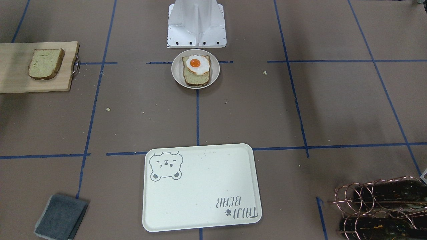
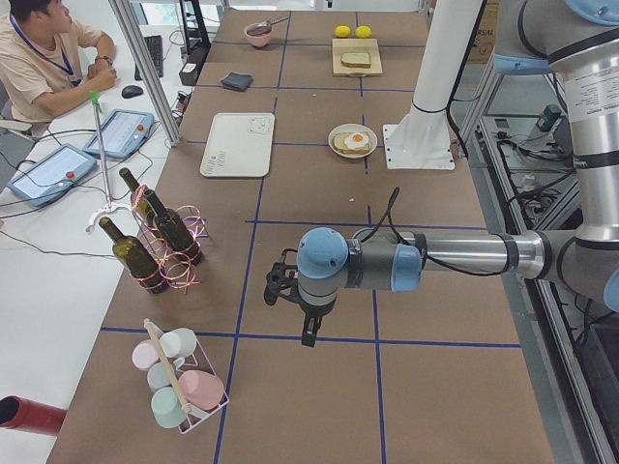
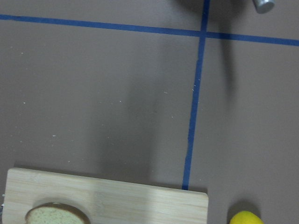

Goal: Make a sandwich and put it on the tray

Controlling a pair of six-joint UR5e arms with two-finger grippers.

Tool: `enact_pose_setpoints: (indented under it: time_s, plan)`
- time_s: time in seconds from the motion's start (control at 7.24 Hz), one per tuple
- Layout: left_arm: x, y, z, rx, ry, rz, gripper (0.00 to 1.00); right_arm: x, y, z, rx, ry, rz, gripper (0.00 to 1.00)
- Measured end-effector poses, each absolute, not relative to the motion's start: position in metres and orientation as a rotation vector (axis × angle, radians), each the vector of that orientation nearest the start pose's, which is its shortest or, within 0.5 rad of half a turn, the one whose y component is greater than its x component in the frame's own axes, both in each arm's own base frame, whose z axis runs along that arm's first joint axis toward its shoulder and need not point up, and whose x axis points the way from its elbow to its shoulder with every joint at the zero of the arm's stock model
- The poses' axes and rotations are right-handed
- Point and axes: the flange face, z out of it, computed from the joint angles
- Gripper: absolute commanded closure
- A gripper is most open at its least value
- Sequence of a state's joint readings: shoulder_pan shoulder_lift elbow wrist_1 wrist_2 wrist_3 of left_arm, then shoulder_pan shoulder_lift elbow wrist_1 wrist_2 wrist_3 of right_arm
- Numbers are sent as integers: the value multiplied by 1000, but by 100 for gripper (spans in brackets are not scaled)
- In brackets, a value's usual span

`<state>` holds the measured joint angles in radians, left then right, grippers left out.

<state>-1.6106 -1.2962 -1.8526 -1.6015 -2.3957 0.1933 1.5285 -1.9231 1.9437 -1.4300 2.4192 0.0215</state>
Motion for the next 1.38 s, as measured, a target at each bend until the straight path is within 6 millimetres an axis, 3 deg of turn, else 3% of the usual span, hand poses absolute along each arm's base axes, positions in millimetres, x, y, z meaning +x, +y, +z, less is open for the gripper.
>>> enact_pose_setpoints:
  time_s: [0.28, 0.41, 0.55, 0.83, 0.97, 1.38]
  plan:
    - [-75, -377, 632, 133, 816, 161, 0, 3, -352, 577, 128, -875, -79, 8]
    - [-75, -377, 632, 134, 816, 161, 0, -11, -335, 578, 129, -899, -41, 10]
    - [-75, -377, 632, 134, 816, 161, 0, -24, -315, 586, 131, -931, 3, 17]
    - [-75, -377, 632, 132, 816, 162, 0, -42, -285, 624, 152, -997, 41, 17]
    - [-75, -377, 633, 132, 817, 162, 0, -53, -272, 632, 150, -1019, 44, 17]
    - [-75, -377, 632, 134, 818, 163, 0, -101, -242, 639, 117, -1014, -7, 18]
